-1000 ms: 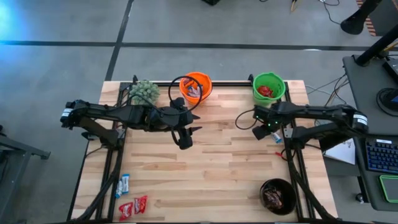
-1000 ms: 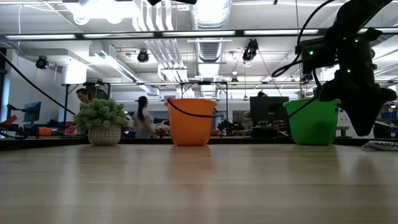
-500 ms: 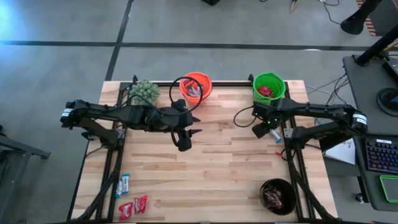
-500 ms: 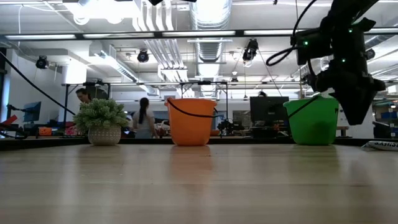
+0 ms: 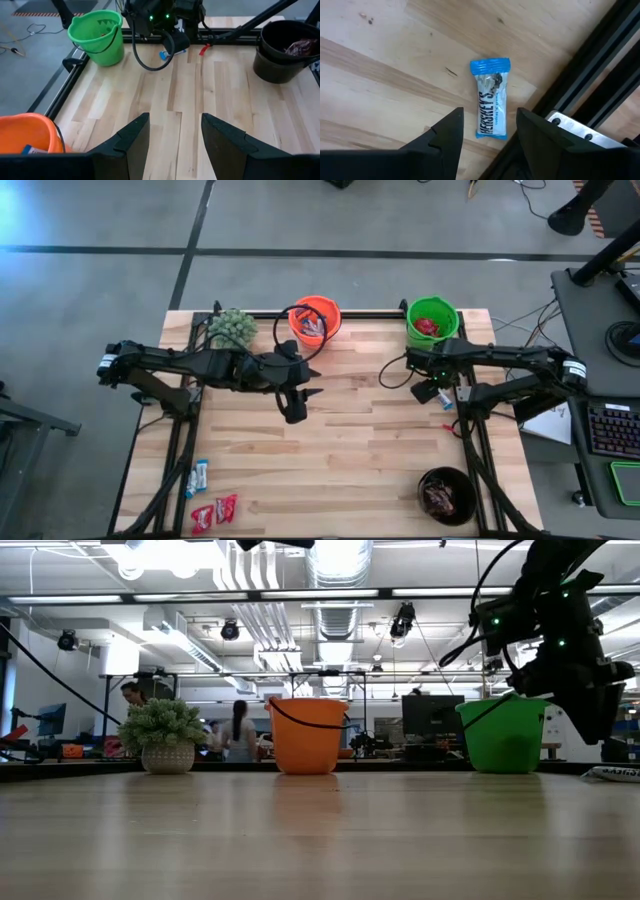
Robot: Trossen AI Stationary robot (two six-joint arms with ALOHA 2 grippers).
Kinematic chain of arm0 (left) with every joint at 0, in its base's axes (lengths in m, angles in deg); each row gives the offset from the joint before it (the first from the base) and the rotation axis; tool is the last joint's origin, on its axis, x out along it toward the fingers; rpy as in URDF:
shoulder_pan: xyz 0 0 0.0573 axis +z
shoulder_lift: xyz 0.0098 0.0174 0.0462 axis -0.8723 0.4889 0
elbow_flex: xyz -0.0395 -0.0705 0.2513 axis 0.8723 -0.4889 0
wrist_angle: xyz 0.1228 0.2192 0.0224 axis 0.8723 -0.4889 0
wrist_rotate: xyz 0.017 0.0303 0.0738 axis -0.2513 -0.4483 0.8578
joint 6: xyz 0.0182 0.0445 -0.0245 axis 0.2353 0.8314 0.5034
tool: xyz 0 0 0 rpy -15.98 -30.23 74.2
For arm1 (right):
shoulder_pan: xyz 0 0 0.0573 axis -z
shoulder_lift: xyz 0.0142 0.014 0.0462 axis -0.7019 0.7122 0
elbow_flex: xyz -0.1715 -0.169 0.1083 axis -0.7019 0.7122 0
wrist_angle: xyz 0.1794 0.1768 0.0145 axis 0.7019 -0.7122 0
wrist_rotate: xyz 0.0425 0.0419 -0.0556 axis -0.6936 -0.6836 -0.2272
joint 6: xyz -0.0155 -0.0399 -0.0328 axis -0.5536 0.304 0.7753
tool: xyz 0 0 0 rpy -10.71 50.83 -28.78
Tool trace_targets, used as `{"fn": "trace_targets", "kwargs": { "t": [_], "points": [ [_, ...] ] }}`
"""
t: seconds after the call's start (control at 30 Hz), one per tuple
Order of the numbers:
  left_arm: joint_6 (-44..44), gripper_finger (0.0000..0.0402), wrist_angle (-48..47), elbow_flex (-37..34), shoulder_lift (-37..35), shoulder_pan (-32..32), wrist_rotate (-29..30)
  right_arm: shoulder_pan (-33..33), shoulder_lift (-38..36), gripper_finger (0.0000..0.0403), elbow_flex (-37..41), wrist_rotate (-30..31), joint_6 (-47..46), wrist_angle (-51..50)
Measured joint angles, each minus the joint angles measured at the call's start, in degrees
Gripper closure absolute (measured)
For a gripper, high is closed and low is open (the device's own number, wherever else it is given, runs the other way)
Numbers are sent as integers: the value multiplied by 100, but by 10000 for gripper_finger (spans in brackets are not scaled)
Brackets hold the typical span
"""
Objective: Organize candy in baskets
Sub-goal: Put the white chocolate bar into the orange bucket
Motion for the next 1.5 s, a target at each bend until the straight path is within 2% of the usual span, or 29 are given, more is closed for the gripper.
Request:
{"fn": "trace_targets", "kwargs": {
  "t": [0.77, 1.37, 1.5],
  "points": [
    [110, 239, -48, 0, -7, -2, -98, 0, -2, 232, 601, -325, -472, 570],
    [127, 239, -53, 0, -13, -2, -98, 7, -2, 250, 1079, -259, -971, 1020],
    [127, 239, -53, 0, -13, -2, -98, 13, 224, 257, 1126, -241, -1135, 1081]
  ]
}}
